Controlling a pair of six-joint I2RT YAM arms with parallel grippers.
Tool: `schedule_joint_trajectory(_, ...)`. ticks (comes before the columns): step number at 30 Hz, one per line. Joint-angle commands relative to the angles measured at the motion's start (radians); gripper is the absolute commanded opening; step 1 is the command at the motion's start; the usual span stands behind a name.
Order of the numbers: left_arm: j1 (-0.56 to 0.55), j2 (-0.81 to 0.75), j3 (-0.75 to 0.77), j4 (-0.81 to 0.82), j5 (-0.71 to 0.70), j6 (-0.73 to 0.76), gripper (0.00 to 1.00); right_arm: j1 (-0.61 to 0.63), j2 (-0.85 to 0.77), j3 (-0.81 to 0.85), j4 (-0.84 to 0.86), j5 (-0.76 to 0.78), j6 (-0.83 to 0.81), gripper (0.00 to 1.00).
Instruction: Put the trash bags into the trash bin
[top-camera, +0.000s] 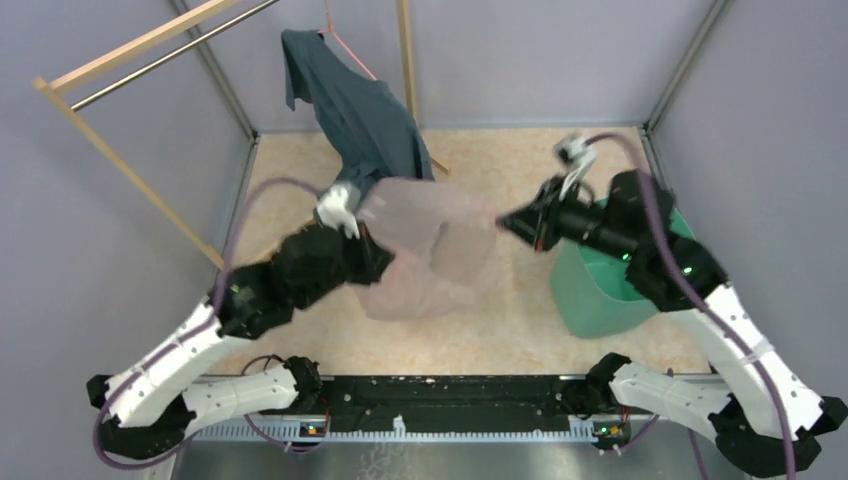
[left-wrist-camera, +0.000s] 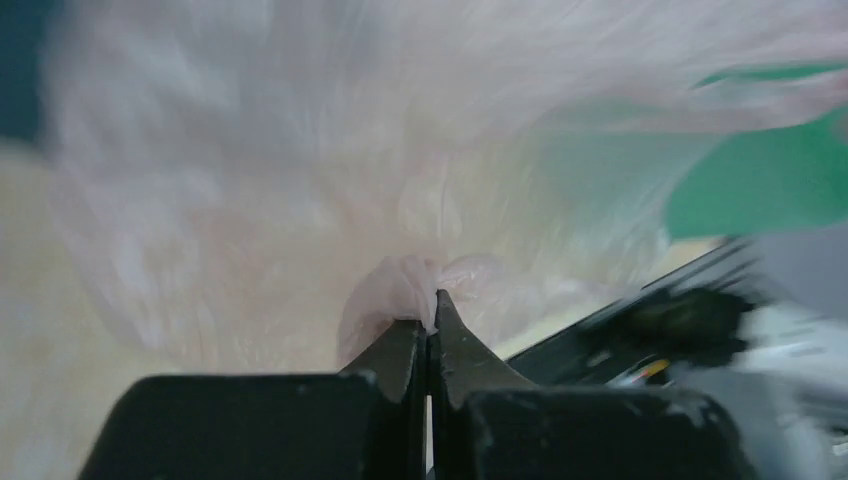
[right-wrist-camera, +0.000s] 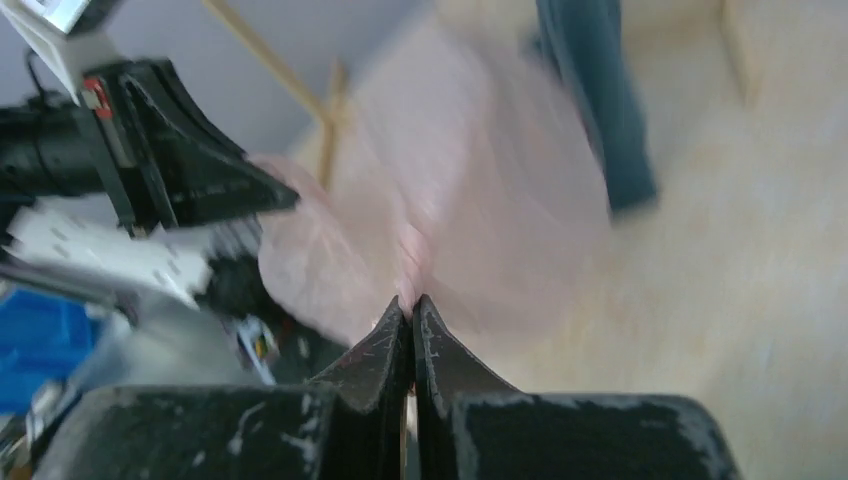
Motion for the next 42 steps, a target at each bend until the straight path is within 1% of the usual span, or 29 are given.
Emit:
schedule_joint_trajectory(1,0.0,0.237,0.673,0.154,0.085,0.31,0.0,0.001,0.087,0.454,0.075,0.023,-0.175,0.0)
schedule_joint_trajectory(2,0.0,0.292,0.781,0.137,0.123,0.339,0.0,0.001,0.084,0.491,0.095,0.008,-0.179,0.0)
schedule_joint_trajectory(3,0.0,0.305,0.841,0.144,0.15,0.359,0.0,0.001,0.071,0.504,0.118,-0.004,-0.178,0.0)
schedule_joint_trajectory(4,0.001,0.291,0.841,0.174,0.156,0.371,0.0,0.001,0.048,0.493,0.142,-0.008,-0.175,0.0)
schedule_joint_trajectory(5,0.0,0.26,0.796,0.204,0.135,0.379,0.0,0.001,0.023,0.457,0.162,-0.005,-0.169,0.0)
schedule_joint_trajectory(6,0.0,0.219,0.707,0.235,0.066,0.375,0.0,0.0,-0.007,0.4,0.178,0.002,-0.159,0.0)
schedule_joint_trajectory(7,0.0,0.168,0.558,0.257,-0.002,0.359,0.0,0.001,-0.033,0.329,0.189,0.021,-0.144,0.0)
schedule_joint_trajectory(8,0.001,0.131,0.451,0.247,-0.064,0.326,0.0,0.001,-0.055,0.243,0.19,0.033,-0.119,0.0)
schedule_joint_trajectory(9,0.0,0.098,0.353,0.202,-0.114,0.287,0.0,0.001,-0.071,0.161,0.185,0.014,-0.092,0.0)
schedule_joint_trajectory(10,0.0,0.08,0.277,0.101,-0.145,0.214,0.0,0.001,-0.079,0.046,0.177,-0.04,-0.065,0.0)
schedule_joint_trajectory(12,0.0,0.062,0.157,-0.091,-0.152,0.101,0.0,0.001,-0.088,-0.095,0.145,-0.155,-0.037,0.0)
schedule_joint_trajectory(14,0.0,0.034,0.101,-0.262,-0.129,-0.013,0.0,0.001,-0.136,-0.182,0.116,-0.175,-0.019,0.0)
schedule_joint_trajectory(15,0.0,0.011,0.092,-0.306,-0.116,-0.031,0.0,0.001,-0.16,-0.198,0.108,-0.16,-0.015,0.0)
schedule_joint_trajectory(16,0.0,-0.016,0.091,-0.316,-0.102,-0.021,0.0,0.001,-0.179,-0.196,0.104,-0.138,-0.02,0.0)
schedule_joint_trajectory(18,0.0,-0.068,0.115,-0.275,-0.081,0.018,0.0,0.001,-0.172,-0.153,0.11,-0.107,-0.044,0.0)
schedule_joint_trajectory(21,0.0,-0.117,0.178,-0.13,-0.076,0.091,0.0,0.001,-0.077,-0.044,0.11,-0.103,-0.094,0.0)
schedule_joint_trajectory(24,0.0,-0.085,0.252,0.017,-0.029,0.167,0.0,0.001,-0.006,0.031,0.121,-0.087,-0.099,0.0)
schedule_joint_trajectory(27,0.0,-0.007,0.288,0.106,0.035,0.192,0.0,0.0,-0.003,-0.006,0.203,-0.138,-0.043,0.0)
schedule_joint_trajectory(29,0.0,0.048,0.284,0.152,0.105,0.196,0.0,0.001,-0.016,-0.074,0.264,-0.192,-0.001,0.02)
schedule_joint_trajectory(31,0.0,0.095,0.269,0.21,0.199,0.187,0.0,0.001,-0.03,-0.108,0.293,-0.207,0.027,0.02)
schedule_joint_trajectory(34,-0.001,0.145,0.242,0.343,0.394,0.17,0.0,0.0,-0.049,-0.125,0.313,-0.234,0.05,0.02)
schedule_joint_trajectory(38,-0.007,0.159,0.209,0.516,0.578,0.16,0.0,0.01,-0.057,-0.138,0.409,-0.347,0.09,0.03)
schedule_joint_trajectory(40,-0.013,0.167,0.209,0.557,0.643,0.156,0.0,0.038,-0.044,-0.13,0.434,-0.385,0.095,0.04)
schedule_joint_trajectory(42,-0.028,0.172,0.224,0.566,0.708,0.156,0.0,0.101,-0.021,-0.104,0.439,-0.396,0.081,0.04)
